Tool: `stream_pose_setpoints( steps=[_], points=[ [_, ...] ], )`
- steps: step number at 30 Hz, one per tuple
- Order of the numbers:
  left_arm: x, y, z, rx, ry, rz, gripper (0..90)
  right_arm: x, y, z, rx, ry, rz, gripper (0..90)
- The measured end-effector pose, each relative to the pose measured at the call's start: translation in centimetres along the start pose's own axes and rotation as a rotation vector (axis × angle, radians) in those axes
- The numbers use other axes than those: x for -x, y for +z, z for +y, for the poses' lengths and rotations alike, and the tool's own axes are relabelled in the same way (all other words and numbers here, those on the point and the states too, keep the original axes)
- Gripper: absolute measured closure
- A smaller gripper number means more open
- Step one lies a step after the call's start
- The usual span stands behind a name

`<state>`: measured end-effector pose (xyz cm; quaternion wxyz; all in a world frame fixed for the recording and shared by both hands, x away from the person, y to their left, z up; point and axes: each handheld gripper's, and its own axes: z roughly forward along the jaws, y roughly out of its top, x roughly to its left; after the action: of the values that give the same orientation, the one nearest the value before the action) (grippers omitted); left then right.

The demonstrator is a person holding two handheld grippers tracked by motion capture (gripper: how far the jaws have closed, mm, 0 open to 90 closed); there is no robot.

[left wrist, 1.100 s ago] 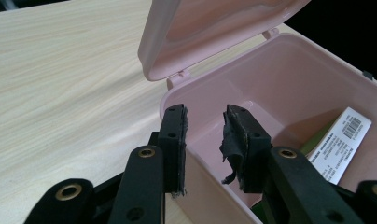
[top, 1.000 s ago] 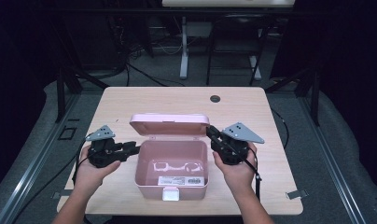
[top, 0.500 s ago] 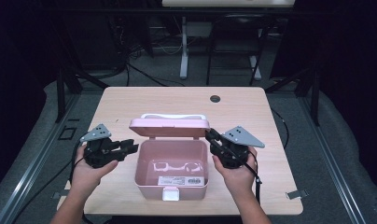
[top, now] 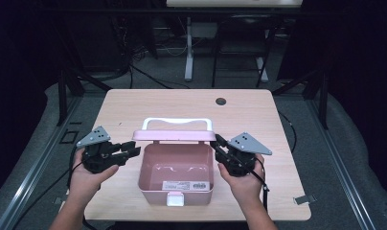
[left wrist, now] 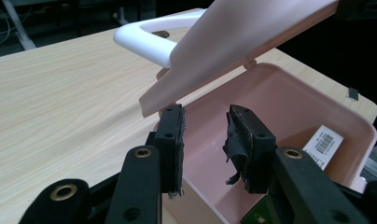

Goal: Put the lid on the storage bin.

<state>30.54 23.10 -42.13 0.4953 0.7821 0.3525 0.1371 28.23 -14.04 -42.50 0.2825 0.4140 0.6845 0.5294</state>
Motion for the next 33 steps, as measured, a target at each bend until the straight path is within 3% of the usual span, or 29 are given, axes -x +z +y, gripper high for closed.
stream_pose_setpoints(
  steps=[33],
  points=[
    [1.9, -2.1, 1.2, 0.082, 0.047, 0.008, 68.3, -0.1, -0.5, -0.8, -0.018, 0.01, 0.014, 74.8]
  ],
)
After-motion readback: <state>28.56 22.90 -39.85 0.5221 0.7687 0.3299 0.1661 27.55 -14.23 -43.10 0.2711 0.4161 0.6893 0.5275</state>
